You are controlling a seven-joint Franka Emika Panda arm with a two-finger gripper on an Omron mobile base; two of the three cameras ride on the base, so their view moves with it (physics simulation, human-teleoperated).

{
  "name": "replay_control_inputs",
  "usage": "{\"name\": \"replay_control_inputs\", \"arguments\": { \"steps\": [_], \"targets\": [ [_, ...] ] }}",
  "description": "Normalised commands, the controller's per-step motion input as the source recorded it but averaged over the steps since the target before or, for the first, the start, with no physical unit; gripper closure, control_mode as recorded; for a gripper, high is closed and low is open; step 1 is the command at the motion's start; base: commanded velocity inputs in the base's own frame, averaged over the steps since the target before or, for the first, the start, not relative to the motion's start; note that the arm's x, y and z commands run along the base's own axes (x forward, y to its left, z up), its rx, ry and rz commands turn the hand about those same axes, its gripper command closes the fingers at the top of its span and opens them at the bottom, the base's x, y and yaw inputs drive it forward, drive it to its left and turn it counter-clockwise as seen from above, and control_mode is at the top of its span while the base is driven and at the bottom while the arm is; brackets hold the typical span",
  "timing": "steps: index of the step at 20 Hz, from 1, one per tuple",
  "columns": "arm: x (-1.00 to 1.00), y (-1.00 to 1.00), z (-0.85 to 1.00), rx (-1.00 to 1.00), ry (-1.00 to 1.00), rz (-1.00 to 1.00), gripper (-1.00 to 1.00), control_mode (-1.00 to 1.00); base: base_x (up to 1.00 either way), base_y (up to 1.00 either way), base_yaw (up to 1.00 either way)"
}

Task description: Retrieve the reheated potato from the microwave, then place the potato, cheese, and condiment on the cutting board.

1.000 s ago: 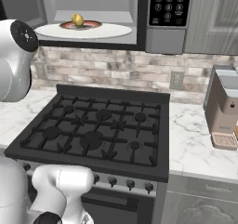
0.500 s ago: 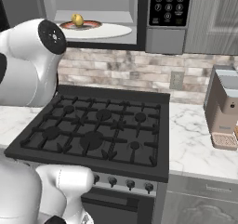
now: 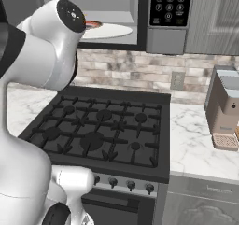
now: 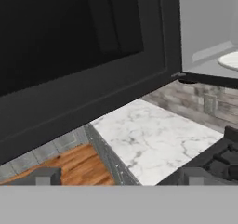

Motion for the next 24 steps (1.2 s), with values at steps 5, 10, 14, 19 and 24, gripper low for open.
{"name": "replay_control_inputs", "arguments": {
  "steps": [5,10,14,19,24],
  "targets": [
    [0.52,0.0,0.03,-0.22,-0.22,-0.3,-1.0,-1.0,0.0,0.0,0.0],
    [0.44,0.03,-0.05,-0.06,-0.23,-0.44,-1.0,-1.0,0.0,0.0,0.0],
    [0.47,0.0,0.07,0.0,-0.16,-0.36,-1.0,-1.0,0.0,0.0,0.0],
    [0.56,0.0,0.05,0.0,-0.06,-0.35,-1.0,-1.0,0.0,0.0,0.0],
    [0.58,-0.01,0.03,0.05,0.0,-0.25,-1.0,-1.0,0.0,0.0,0.0]
  ]
}}
